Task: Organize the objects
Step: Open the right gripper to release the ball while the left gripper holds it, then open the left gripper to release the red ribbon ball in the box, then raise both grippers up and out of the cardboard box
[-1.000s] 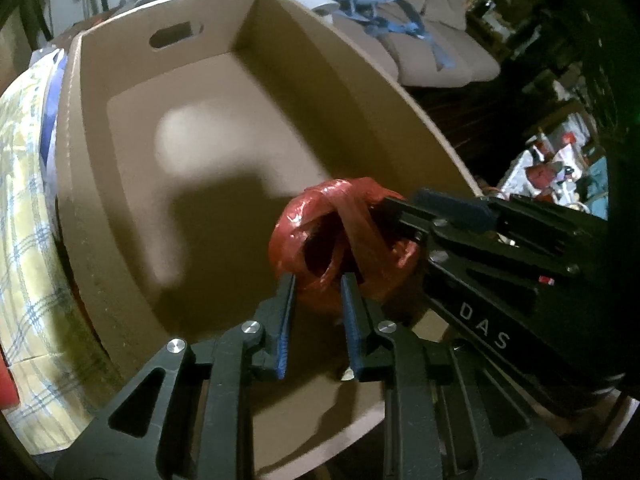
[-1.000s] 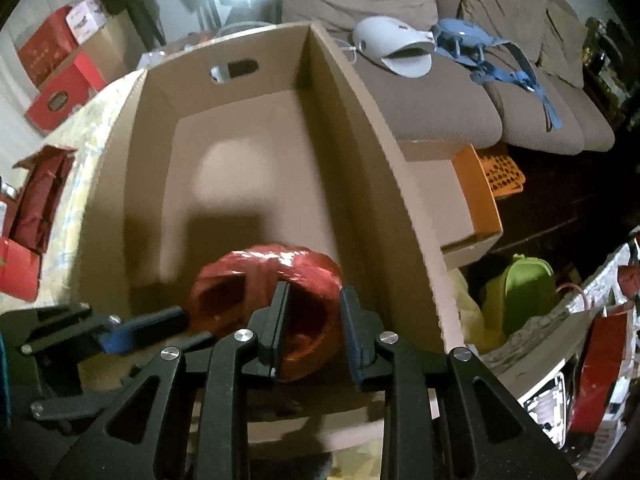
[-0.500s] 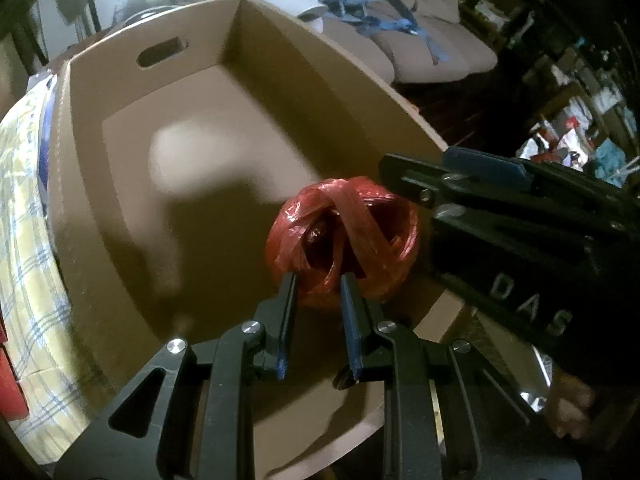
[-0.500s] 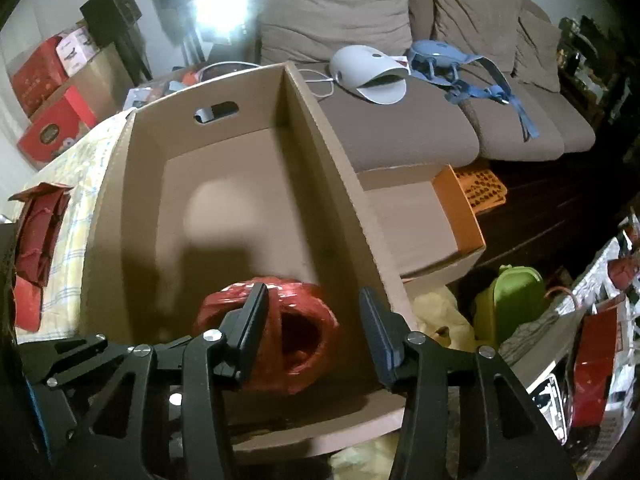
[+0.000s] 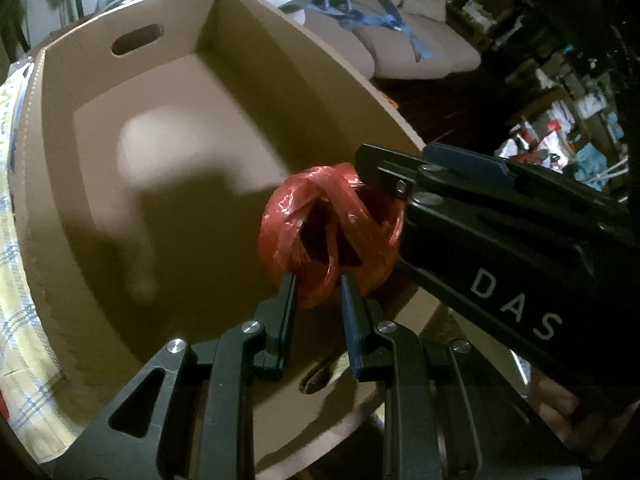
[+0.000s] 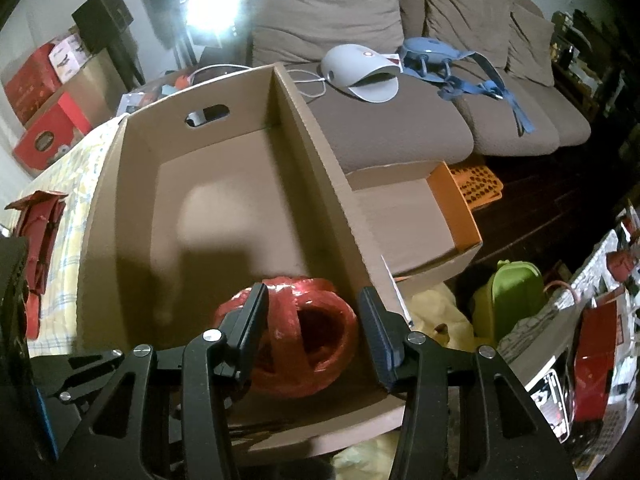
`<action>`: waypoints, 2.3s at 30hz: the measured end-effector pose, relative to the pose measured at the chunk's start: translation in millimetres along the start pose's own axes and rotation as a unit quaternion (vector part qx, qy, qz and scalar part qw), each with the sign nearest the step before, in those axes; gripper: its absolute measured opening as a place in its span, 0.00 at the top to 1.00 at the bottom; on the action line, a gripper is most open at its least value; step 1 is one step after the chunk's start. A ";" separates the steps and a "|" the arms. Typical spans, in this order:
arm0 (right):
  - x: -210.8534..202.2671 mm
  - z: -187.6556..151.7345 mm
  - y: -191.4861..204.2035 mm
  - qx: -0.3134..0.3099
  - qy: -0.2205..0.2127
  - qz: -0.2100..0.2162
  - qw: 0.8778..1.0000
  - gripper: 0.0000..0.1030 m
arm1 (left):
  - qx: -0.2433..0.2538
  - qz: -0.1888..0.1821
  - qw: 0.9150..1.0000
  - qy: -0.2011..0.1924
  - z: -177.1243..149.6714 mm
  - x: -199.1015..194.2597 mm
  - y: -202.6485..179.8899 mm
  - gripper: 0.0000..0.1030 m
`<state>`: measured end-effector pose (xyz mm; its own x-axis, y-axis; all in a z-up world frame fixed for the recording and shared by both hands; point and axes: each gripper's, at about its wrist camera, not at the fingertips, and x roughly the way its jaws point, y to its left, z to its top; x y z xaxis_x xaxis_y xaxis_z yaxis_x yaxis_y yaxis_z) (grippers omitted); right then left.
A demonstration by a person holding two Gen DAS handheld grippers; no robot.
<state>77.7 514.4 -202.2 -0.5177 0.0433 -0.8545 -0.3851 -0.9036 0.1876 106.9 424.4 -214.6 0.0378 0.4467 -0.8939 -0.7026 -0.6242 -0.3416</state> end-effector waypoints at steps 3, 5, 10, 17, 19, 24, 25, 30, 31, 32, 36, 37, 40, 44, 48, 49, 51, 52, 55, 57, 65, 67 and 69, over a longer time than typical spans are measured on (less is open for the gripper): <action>-1.3 0.3 -1.3 0.003 -0.003 0.000 1.000 0.53 | 0.005 0.005 1.000 -0.007 -0.3 -4.8 -0.9 0.80; -2.0 1.0 -1.6 0.004 -0.004 0.000 1.000 0.52 | 0.004 0.009 1.000 -0.006 -0.1 -10.6 1.2 0.80; -2.9 1.6 -3.3 0.008 -0.006 -0.001 1.000 0.52 | 0.002 0.055 0.998 -0.011 0.8 -20.2 9.0 0.80; -1.4 2.0 -3.5 0.008 -0.001 -0.003 1.000 0.52 | -0.007 0.047 0.999 0.010 -2.7 -1.7 9.9 0.81; -0.9 2.1 -3.7 0.007 0.000 -0.003 1.000 0.52 | -0.003 0.040 0.999 0.013 -3.1 3.3 6.1 0.82; -0.6 1.9 -4.1 0.011 -0.001 -0.003 1.000 0.52 | 0.009 0.020 1.000 0.015 -3.0 5.7 -2.1 0.82; -0.7 1.6 -4.5 0.011 -0.001 -0.004 1.000 0.52 | 0.011 0.021 1.000 0.013 -2.3 4.9 -2.4 0.82; -2.5 2.3 -4.7 0.014 -0.003 0.001 1.000 0.52 | 0.005 0.026 1.000 0.009 -2.4 -7.6 5.9 0.82; -3.4 2.9 -5.1 0.015 -0.004 0.005 1.000 0.52 | 0.000 0.026 1.000 0.007 -3.4 -12.2 9.4 0.82; -4.6 3.3 -5.5 0.016 -0.005 0.009 1.000 0.52 | -0.007 0.024 1.000 0.005 -3.8 -17.1 13.7 0.82; -10.5 4.8 -2.8 0.016 -0.015 0.019 1.000 0.52 | -0.023 0.026 0.999 -0.021 -3.0 -41.9 29.9 0.82; -11.6 5.1 -1.7 0.015 -0.017 0.020 1.000 0.52 | -0.025 0.034 0.999 -0.031 -2.5 -49.3 34.2 0.81; -12.9 4.9 1.0 0.013 -0.019 0.021 1.000 0.52 | -0.029 0.065 0.996 -0.059 0.8 -65.8 45.4 0.78; -14.8 4.5 2.7 0.011 -0.024 0.021 0.999 0.51 | -0.041 0.107 0.989 -0.093 3.1 -85.0 62.1 0.71; -18.5 5.1 3.4 0.010 -0.033 0.024 0.999 0.50 | -0.047 0.127 0.985 -0.110 4.8 -95.7 73.1 0.64; -19.6 5.1 3.8 0.009 -0.035 0.026 0.999 0.49 | -0.046 0.130 0.984 -0.112 5.4 -97.6 74.7 0.64; -20.9 4.9 4.5 0.008 -0.039 0.029 0.999 0.49 | -0.047 0.134 0.983 -0.117 7.0 -100.7 77.7 0.64; -21.7 4.8 5.1 0.007 -0.040 0.031 0.999 0.49 | -0.048 0.138 0.982 -0.120 7.6 -101.5 78.0 0.63; -24.2 5.6 6.4 0.010 -0.045 0.040 0.998 0.49 | -0.048 0.150 0.978 -0.134 7.3 -108.8 79.5 0.55; -26.3 6.6 7.7 0.011 -0.050 0.044 0.998 0.49 | -0.046 0.161 0.975 -0.145 7.9 -114.1 77.9 0.51; -34.1 10.7 15.6 0.008 -0.063 0.050 0.997 0.45 | -0.045 0.178 0.968 -0.169 9.0 -132.0 86.2 0.35; -38.2 11.6 15.8 0.010 -0.072 0.052 0.996 0.44 | -0.055 0.179 0.967 -0.173 8.7 -137.6 93.1 0.34; -42.7 11.8 16.9 0.010 -0.081 0.054 0.995 0.43 | -0.060 0.181 0.965 -0.178 7.3 -143.3 98.2 0.29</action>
<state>84.3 502.3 -156.8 -0.6731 0.0161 -0.7394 -0.3344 -0.8984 0.2848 27.2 303.8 -118.0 -0.4571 0.3633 -0.8118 -0.5348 -0.8416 -0.0755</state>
